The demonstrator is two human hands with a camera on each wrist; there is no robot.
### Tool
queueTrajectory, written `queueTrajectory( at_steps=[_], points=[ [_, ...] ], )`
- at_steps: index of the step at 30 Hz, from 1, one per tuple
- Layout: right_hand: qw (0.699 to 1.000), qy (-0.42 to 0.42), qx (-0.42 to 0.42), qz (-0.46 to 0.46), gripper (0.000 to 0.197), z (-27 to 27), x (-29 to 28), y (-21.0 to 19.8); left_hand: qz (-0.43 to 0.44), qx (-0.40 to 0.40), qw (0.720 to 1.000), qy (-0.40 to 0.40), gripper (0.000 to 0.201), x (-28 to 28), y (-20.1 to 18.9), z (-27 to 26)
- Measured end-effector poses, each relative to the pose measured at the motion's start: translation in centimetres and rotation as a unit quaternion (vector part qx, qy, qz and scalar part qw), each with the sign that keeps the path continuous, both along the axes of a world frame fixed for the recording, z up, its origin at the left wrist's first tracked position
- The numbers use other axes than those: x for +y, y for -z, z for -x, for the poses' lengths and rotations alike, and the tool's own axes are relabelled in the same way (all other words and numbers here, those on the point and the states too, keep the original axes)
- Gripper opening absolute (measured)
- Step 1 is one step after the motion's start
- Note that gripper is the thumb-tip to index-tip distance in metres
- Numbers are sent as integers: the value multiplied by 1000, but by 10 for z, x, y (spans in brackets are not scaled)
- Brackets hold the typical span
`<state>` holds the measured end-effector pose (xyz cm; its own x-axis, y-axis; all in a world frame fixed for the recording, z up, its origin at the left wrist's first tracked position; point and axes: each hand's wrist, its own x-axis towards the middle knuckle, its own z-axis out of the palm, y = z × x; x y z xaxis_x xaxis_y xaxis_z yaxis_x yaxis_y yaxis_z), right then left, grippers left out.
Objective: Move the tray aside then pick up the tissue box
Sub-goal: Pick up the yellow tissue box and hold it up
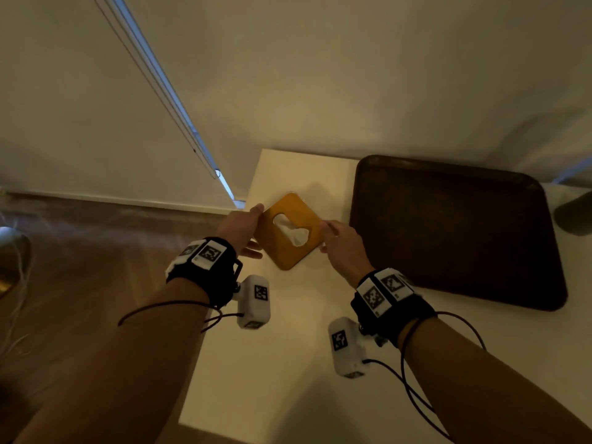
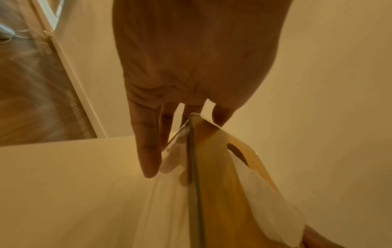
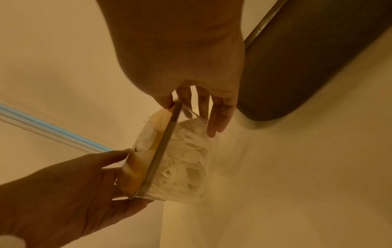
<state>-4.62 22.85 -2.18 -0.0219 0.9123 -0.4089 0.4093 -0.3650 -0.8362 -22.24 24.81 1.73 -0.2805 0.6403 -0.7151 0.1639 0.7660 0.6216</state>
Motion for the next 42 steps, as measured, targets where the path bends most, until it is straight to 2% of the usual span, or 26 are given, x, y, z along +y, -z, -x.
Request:
queueTrajectory(
  at_steps=[11,15,19,24,27,31,34,37,42],
  points=[
    [999,20,-32,23,41,22,127,5,8,1,1000,26,60,126,7,17],
    [998,19,-40,34,30,24,159,7,12,3,1000,26,60,155,14,20],
    [998,22,-45,41,33,24,175,14,11,5,1000,26,57,173,24,21],
    [998,20,-57,34,35,25,179,26,4,0,1000,20,58,177,30,24],
    [996,39,-71,21,43,23,179,20,-12,-15,1000,-24,58,166,35,27],
    [994,98,-41,-16,36,15,184,15,-39,-49,993,-98,54,133,49,23],
    [995,86,-26,-40,34,19,187,15,-66,-82,986,-129,48,112,59,13],
    [996,70,-18,-44,26,24,188,16,-98,-90,981,-142,42,108,59,5],
    [996,84,8,-38,21,24,184,26,-126,-50,983,-124,39,121,59,12]
  ],
)
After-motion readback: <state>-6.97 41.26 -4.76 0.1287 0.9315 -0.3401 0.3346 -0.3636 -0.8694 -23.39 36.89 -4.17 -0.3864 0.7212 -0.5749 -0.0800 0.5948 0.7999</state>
